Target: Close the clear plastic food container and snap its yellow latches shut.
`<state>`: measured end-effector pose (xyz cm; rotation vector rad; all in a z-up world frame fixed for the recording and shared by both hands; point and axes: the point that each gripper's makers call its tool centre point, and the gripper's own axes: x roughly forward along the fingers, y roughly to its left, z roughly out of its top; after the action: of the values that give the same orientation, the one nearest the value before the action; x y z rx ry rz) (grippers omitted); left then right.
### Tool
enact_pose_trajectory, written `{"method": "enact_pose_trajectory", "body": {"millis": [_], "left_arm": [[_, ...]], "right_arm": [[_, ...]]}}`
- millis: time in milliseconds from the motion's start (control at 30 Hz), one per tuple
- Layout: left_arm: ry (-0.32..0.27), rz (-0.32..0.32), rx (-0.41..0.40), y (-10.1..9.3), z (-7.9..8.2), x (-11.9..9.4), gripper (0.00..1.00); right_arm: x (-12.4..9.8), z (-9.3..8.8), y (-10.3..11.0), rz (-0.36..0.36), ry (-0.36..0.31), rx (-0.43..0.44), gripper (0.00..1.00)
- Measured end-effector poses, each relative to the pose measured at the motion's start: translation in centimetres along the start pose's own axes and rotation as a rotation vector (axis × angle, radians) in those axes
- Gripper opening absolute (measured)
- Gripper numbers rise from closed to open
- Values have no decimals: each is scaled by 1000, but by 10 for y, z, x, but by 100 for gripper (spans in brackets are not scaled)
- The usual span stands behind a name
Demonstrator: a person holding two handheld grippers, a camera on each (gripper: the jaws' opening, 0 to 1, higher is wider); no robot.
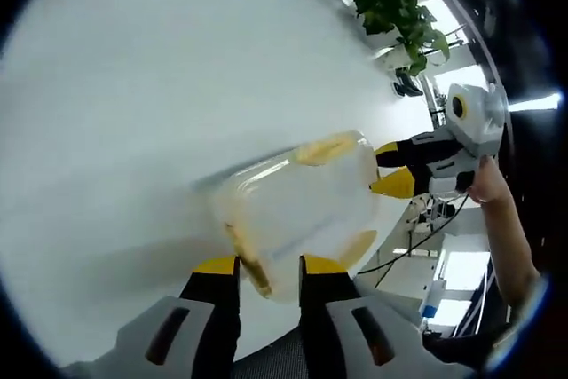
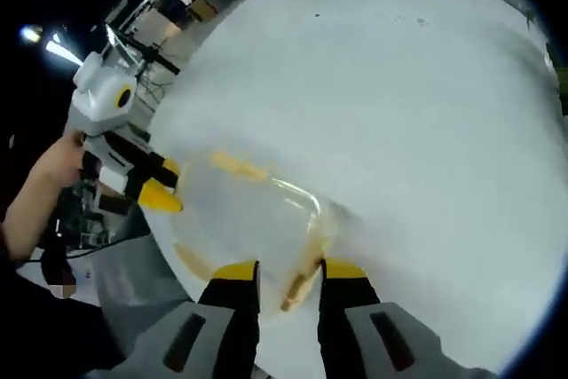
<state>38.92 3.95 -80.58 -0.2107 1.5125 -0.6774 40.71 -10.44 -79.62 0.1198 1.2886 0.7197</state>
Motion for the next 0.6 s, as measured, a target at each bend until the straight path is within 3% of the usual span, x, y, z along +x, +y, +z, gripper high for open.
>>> {"method": "enact_pose_trajectory", "body": {"millis": [100, 200, 367, 600], "left_arm": [[5, -5, -3, 2, 2, 0, 22], [3, -2, -11, 0, 3, 0, 21], [-20, -7, -14, 6, 1, -2, 22], [-22, -6, 15, 3, 1, -4, 23]], "right_arm": [[0, -2, 2, -19, -7, -36, 21], [0, 0, 3, -24, 12, -18, 22], [13, -11, 14, -20, 61, -59, 31], [9, -10, 9, 10, 43, -1, 29]]}}
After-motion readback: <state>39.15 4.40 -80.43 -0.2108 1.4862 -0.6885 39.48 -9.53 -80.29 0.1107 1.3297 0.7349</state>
